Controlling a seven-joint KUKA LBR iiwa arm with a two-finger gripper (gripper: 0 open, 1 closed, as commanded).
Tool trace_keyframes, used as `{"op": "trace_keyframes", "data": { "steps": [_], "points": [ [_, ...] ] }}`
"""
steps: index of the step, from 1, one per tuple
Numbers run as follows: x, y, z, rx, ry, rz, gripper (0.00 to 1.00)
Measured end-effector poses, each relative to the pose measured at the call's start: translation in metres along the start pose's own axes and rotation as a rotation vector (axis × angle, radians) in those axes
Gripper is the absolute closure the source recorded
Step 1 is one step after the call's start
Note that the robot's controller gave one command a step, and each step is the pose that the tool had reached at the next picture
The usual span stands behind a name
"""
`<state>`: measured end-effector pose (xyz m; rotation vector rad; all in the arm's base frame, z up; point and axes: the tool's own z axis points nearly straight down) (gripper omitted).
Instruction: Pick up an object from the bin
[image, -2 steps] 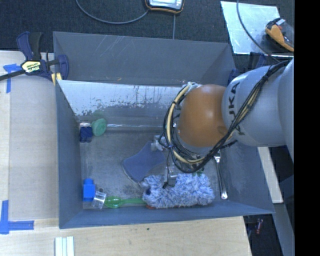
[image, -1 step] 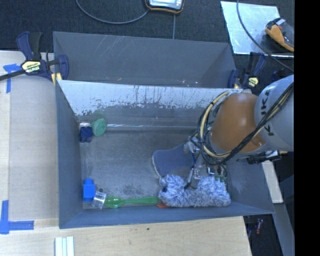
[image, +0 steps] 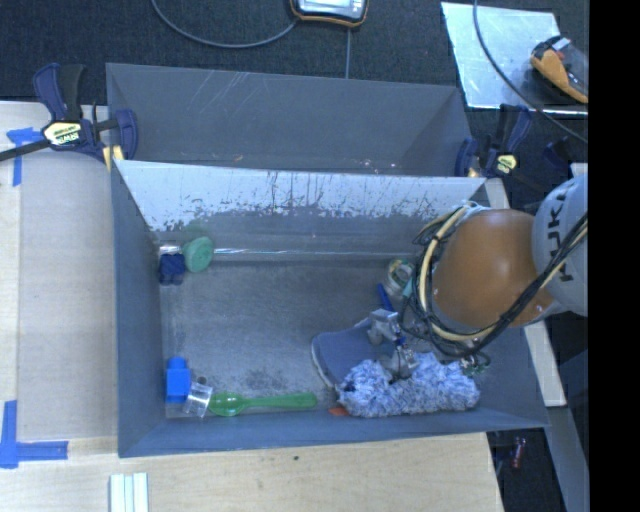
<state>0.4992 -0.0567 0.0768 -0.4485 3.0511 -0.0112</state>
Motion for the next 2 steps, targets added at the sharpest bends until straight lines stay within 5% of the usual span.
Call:
{"op": "trace_keyframes", "data": {
  "steps": [2],
  "points": [
    [-0.0009,-0.0002,-0.0076,0.001,-0.003,0.002,1.0]
  ]
}}
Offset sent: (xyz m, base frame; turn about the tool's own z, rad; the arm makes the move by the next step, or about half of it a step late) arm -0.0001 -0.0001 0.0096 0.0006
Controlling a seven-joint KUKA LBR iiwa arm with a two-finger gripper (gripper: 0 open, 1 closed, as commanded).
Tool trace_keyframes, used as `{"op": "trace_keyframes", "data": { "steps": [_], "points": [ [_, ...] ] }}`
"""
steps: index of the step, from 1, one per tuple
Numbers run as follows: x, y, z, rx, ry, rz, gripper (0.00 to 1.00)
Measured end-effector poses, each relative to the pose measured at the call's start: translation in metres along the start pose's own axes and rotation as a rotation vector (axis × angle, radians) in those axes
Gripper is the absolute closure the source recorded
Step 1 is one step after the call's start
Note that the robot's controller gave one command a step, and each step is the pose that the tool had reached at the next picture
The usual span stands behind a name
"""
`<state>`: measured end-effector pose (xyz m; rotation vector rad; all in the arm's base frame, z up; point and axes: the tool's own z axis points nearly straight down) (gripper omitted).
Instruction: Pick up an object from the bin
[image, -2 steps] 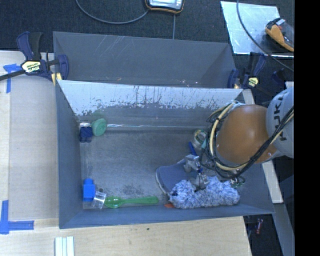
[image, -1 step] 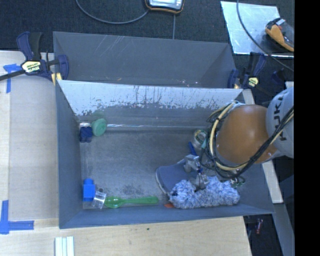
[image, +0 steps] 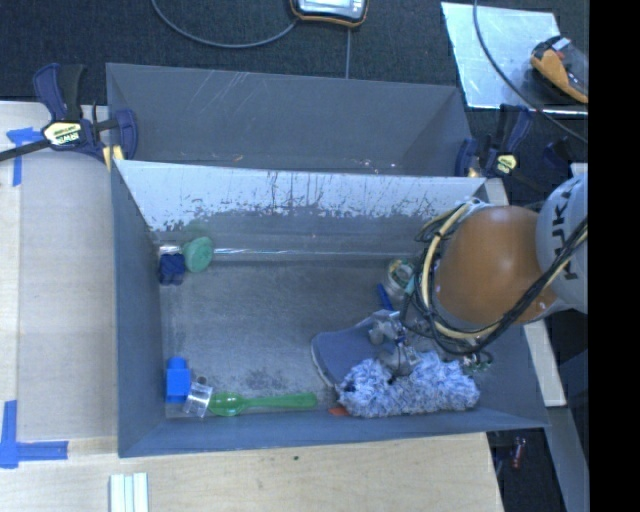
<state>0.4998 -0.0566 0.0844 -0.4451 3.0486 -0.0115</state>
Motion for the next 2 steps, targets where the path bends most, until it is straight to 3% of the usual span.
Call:
{"op": "trace_keyframes", "data": {
  "steps": [1,2],
  "points": [
    [-0.003,-0.001,-0.049,0.0,0.0,0.003,1.0],
    [-0.004,-0.001,-0.073,-0.001,0.002,0.004,1.0]
  ]
}}
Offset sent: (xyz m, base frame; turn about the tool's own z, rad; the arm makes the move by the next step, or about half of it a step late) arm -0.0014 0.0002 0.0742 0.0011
